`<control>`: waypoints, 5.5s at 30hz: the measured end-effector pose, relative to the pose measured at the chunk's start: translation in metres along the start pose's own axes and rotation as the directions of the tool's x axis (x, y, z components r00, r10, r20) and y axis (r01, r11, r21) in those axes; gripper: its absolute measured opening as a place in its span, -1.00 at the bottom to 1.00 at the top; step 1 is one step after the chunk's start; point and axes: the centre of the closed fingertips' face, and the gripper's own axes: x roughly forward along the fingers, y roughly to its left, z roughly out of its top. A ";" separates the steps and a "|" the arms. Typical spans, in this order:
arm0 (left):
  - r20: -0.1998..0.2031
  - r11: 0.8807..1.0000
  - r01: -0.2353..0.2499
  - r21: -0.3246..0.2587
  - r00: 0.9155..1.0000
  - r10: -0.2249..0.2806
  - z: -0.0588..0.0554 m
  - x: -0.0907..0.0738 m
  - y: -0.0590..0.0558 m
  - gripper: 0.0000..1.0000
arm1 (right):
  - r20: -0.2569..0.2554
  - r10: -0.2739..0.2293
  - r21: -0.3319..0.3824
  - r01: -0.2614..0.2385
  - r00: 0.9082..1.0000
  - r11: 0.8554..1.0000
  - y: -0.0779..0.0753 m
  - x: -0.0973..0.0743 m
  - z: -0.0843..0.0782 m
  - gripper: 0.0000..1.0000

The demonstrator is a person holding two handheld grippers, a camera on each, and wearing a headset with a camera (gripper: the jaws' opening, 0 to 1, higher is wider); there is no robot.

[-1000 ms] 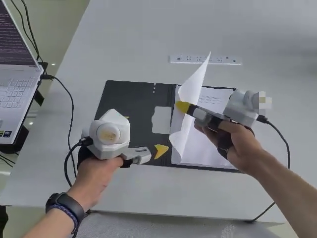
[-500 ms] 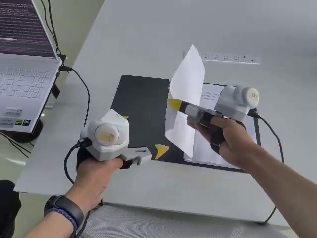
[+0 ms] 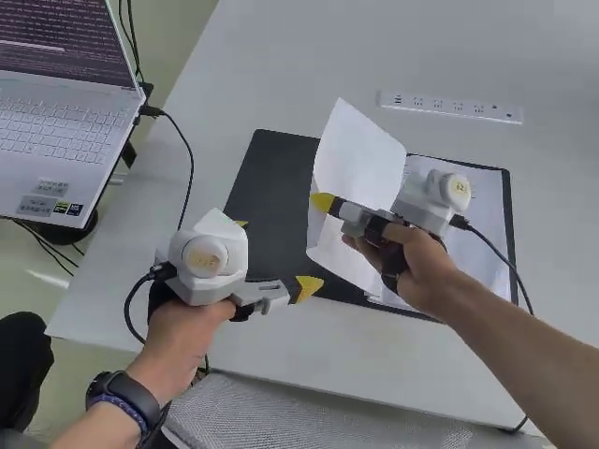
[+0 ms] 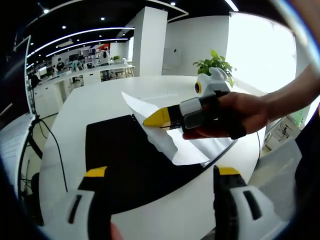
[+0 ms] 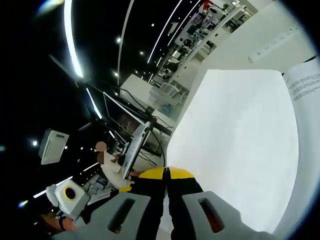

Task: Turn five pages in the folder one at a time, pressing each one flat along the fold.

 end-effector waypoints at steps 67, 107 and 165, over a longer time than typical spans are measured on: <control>-0.037 0.999 -0.040 -0.004 0.999 0.040 -0.015 -0.002 0.026 0.29 | -0.130 -0.074 0.077 0.084 0.989 0.994 -0.059 0.037 -0.052 -0.09; -0.223 0.993 0.084 0.088 0.973 -0.063 -0.068 0.071 0.027 -0.77 | 0.051 -0.153 0.050 0.150 0.987 0.987 -0.072 -0.087 0.012 -0.12; -0.190 0.999 0.015 0.031 0.982 -0.009 -0.071 0.072 0.034 -0.87 | 0.099 -0.243 0.030 0.241 0.965 0.970 -0.142 -0.070 0.046 -1.00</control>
